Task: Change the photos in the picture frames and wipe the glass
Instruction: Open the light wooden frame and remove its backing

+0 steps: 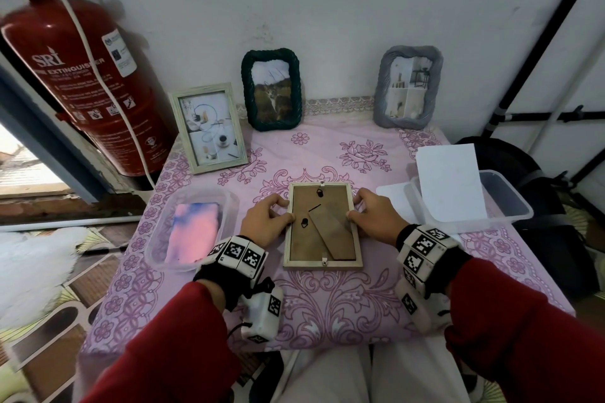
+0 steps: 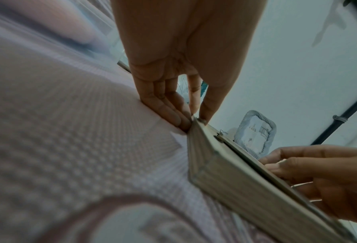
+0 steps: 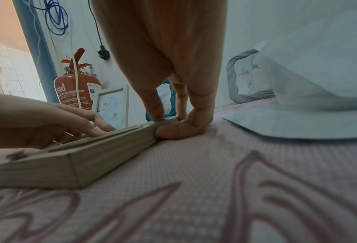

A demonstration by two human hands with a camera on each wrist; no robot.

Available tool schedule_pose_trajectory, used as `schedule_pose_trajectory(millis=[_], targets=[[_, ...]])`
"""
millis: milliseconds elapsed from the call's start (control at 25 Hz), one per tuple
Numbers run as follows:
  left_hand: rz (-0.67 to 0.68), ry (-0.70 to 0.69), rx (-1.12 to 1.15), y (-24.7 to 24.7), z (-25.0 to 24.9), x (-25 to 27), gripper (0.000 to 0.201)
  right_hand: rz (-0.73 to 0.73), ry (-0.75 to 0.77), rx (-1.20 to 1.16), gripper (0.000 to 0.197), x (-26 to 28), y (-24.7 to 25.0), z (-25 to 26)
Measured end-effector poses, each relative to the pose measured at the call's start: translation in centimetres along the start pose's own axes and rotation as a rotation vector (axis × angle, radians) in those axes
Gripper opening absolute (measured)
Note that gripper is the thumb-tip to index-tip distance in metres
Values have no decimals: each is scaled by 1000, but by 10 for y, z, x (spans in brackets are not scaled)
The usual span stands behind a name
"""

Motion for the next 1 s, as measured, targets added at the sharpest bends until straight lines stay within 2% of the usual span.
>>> schedule_pose_trajectory(millis=[200, 320, 480, 520, 600, 640, 720, 800, 880, 1000], targets=[[16, 28, 46, 0, 2, -1, 16, 58, -128, -292, 15, 0, 5, 2], [42, 30, 49, 1, 0, -1, 15, 71, -149, -320, 16, 1, 8, 3], [145, 21, 10, 7, -5, 3, 35, 208, -230, -367, 15, -1, 12, 6], [122, -19, -37, 8, -7, 6, 38, 221, -193, -261, 15, -3, 12, 8], [21, -174, -179, 10, -13, 16, 38, 106, -12, 93, 25, -12, 15, 15], [18, -274, -224, 11, -17, 22, 36, 49, 83, 188, 29, -17, 15, 20], [150, -477, -267, 9, -24, 33, 33, 18, 202, 217, 28, -27, 15, 30], [300, -609, -339, 6, -25, 42, 36, 56, 236, 258, 29, -37, 15, 38], [365, -647, -425, 6, -23, 46, 43, 104, 238, 294, 30, -43, 12, 42], [385, -680, -500, 7, -21, 47, 46, 119, 248, 401, 32, -50, 4, 50]])
Point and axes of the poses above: each hand's wrist, its own x-axis away from the middle knuckle, its own y-axis out of the back of the hand, z = x × y, the point moved 1 cm from there along -x, towards the middle knuckle, and after that the axes turned 9 degrees about -x, right-handed, at the moved point
